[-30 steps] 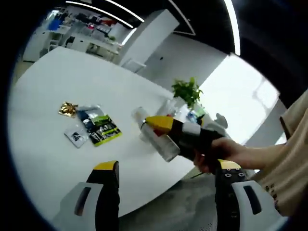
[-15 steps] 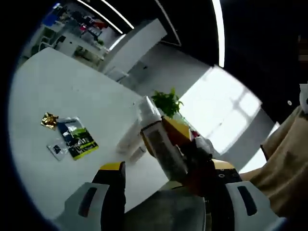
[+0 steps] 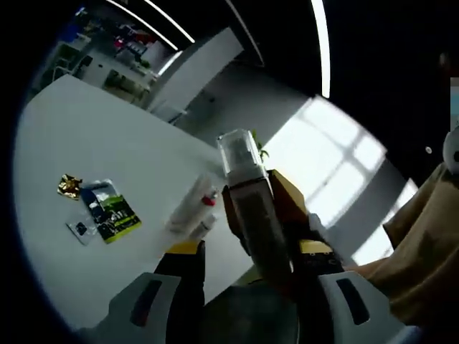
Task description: Arrange the skincare products in the storage area until every visible bottle or jar stands upright without overlapping.
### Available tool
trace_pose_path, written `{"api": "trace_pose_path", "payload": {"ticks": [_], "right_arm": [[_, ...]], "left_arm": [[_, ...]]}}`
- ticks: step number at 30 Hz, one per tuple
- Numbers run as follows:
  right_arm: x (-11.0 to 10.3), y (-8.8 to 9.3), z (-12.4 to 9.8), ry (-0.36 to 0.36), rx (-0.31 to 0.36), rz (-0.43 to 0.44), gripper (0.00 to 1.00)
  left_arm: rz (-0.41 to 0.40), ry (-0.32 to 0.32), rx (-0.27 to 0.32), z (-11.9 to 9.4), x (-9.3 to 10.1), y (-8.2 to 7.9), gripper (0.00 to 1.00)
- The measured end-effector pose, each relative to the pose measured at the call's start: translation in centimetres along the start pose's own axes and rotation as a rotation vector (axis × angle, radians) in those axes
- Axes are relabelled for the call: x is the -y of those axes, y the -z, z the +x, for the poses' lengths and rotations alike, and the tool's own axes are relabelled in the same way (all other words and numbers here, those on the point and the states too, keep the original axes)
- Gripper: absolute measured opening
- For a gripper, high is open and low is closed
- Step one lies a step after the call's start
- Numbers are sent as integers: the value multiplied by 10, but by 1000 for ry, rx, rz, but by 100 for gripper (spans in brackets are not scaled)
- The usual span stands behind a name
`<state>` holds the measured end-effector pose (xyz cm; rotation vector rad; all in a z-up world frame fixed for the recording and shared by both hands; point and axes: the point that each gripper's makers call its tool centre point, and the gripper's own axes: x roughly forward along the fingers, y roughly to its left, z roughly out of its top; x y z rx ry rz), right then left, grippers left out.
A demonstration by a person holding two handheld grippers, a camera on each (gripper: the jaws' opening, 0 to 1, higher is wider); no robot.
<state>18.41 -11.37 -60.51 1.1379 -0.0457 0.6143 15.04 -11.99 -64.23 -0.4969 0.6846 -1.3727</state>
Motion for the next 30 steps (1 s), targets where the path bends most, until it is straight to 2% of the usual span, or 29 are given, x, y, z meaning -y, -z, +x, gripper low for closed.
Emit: {"api": "trace_pose_path", "payload": {"ticks": [5, 11, 13, 16, 21, 26, 30], "right_arm": [[-1, -3, -5, -7, -17, -49, 20], [0, 3, -14, 2, -114, -193, 21], [1, 3, -18, -5, -136, -228, 21], [3, 4, -23, -3, -158, -274, 21], [-3, 7, -35, -55, -238, -362, 21], [-9, 15, -46, -99, -375, -464, 21], [-13, 14, -50, -114, -457, -557, 21]], "left_arm": [[3, 37, -22, 7, 8, 2, 38], [61, 89, -87, 13, 21, 12, 23], [79, 71, -107, 15, 20, 15, 23], [200, 32, -147, 19, 17, 19, 24], [337, 35, -236, 22, 23, 29, 23], [469, 55, -347, 24, 24, 39, 22], [521, 62, -370, 28, 28, 40, 21]]}}
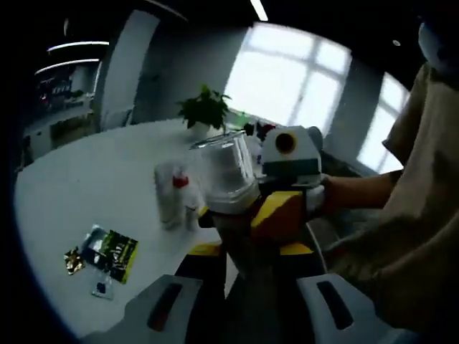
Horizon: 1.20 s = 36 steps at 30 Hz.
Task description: Arrange the skincare products in the storage area until every visible bottle or jar stands upright without overlapping.
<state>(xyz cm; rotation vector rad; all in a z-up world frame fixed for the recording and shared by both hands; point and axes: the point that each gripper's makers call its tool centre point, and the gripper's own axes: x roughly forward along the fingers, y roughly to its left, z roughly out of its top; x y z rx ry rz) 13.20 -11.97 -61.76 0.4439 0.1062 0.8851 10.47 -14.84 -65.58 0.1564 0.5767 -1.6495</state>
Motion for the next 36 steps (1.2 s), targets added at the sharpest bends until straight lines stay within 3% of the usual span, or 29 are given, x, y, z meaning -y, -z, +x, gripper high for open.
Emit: {"api": "trace_pose_path", "payload": {"ticks": [6, 17, 29, 36], "right_arm": [[5, 5, -8, 25, -122, -106, 21], [6, 0, -13, 5, -225, -161, 24], [5, -11, -11, -40, -269, -198, 22], [19, -9, -6, 27, -294, -245, 22]], "left_arm": [[54, -36, -31, 1, -7, 1, 19], [45, -31, 8, 5, -3, 5, 16], [49, -1, 42, 11, -5, 5, 16], [64, -59, 55, 17, -19, 4, 17]]}}
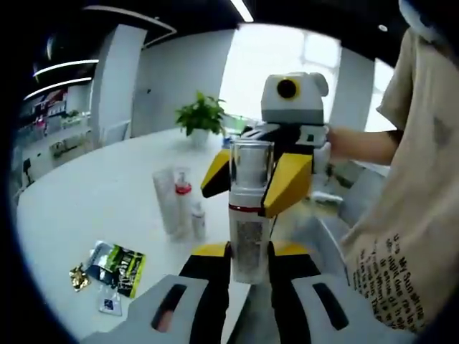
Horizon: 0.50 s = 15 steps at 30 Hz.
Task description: Arrange the skincare products in the storage area until every visible bottle or jar stands upright without overlapping.
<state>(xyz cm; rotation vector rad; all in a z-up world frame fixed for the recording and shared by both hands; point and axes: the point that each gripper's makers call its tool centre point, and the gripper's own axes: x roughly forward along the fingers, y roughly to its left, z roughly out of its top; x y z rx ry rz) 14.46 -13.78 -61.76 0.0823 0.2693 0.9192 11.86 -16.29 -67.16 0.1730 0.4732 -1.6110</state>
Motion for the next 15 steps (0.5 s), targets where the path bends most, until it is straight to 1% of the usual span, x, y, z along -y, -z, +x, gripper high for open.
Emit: {"api": "trace_pose_path", "payload": {"ticks": [6, 9, 12, 15], "right_arm": [[9, 6, 6, 62, -12, -24, 22], [15, 14, 10, 98, -40, -57, 22], [19, 21, 14, 121, -55, -80, 22], [26, 31, 16, 140, -62, -67, 22]], "left_arm": [[27, -92, -17, 7, -13, 6, 18], [49, -135, -35, 12, -21, 13, 19], [69, -166, -53, 16, -29, 20, 19], [92, -184, -69, 21, -35, 29, 20]]}}
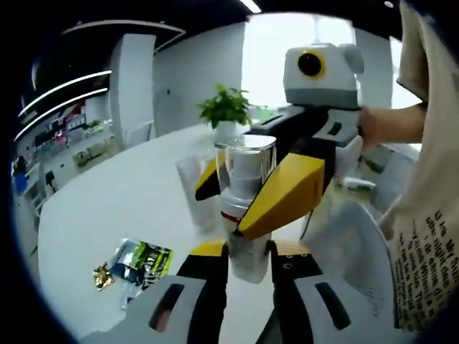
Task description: Arrange the skincare products in the storage area until every visible bottle or jar stands upright without overlapping.
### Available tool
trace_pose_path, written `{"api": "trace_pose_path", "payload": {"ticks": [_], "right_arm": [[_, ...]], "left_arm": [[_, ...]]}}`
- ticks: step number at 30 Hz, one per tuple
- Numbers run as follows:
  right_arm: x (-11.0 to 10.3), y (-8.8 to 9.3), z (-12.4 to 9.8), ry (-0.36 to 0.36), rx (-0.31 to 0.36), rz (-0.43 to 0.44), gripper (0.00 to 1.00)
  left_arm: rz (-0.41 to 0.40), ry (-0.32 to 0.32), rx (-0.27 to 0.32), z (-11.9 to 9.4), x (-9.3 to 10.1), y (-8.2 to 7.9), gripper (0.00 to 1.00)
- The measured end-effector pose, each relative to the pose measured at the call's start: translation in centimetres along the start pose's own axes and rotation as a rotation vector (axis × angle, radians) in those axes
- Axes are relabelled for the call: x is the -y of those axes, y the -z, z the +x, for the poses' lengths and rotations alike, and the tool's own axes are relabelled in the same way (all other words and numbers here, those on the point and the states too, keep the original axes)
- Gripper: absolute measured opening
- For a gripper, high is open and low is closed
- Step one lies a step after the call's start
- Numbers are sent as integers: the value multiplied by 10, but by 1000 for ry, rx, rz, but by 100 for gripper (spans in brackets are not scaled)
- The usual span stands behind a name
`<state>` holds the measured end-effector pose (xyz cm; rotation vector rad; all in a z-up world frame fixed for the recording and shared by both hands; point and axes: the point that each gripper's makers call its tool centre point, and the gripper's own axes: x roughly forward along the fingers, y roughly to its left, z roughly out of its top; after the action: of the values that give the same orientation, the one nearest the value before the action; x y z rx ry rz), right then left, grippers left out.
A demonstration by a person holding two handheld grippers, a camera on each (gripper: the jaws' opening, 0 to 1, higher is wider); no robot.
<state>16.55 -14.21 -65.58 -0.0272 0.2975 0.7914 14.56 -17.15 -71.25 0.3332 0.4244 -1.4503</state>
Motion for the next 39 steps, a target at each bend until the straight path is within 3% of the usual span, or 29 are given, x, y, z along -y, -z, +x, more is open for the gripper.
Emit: {"api": "trace_pose_path", "payload": {"ticks": [15, 23, 39], "right_arm": [[14, 56, 5, 37, -63, 44, 22], [19, 86, 9, 36, -137, 29, 22], [29, 122, 14, 62, -189, 10, 22]], "left_arm": [[10, -8, -97, 36, -1, 44, 20], [-7, 6, -127, 54, 2, 67, 20], [22, 13, -164, 80, -1, 95, 20]]}}
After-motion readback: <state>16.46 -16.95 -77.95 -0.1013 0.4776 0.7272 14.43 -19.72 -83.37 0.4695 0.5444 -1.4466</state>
